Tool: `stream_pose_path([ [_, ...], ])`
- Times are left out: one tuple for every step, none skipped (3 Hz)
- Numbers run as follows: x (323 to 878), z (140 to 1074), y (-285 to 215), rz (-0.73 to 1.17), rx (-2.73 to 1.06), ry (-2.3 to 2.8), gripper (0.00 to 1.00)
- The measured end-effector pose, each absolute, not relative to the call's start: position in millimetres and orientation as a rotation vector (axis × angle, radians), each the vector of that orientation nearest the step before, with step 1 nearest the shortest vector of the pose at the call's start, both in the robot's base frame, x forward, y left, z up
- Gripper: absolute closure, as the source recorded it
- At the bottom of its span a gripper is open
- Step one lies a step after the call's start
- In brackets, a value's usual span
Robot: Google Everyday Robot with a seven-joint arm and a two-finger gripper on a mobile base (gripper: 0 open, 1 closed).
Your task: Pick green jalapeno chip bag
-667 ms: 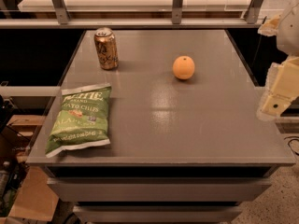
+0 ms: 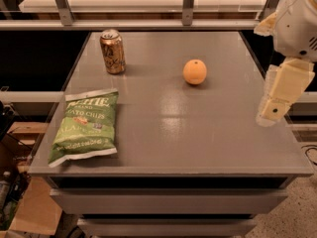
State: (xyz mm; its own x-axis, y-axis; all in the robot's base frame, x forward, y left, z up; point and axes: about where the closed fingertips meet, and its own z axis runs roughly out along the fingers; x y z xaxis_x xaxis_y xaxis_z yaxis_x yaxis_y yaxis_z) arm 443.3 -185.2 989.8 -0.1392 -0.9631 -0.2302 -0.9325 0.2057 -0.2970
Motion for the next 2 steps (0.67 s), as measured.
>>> stream_pose_path([
  [452, 988, -153, -0.077, -1.861, 2.033, 0.0],
  [461, 980, -116, -0.019, -1.954, 1.935, 0.0],
])
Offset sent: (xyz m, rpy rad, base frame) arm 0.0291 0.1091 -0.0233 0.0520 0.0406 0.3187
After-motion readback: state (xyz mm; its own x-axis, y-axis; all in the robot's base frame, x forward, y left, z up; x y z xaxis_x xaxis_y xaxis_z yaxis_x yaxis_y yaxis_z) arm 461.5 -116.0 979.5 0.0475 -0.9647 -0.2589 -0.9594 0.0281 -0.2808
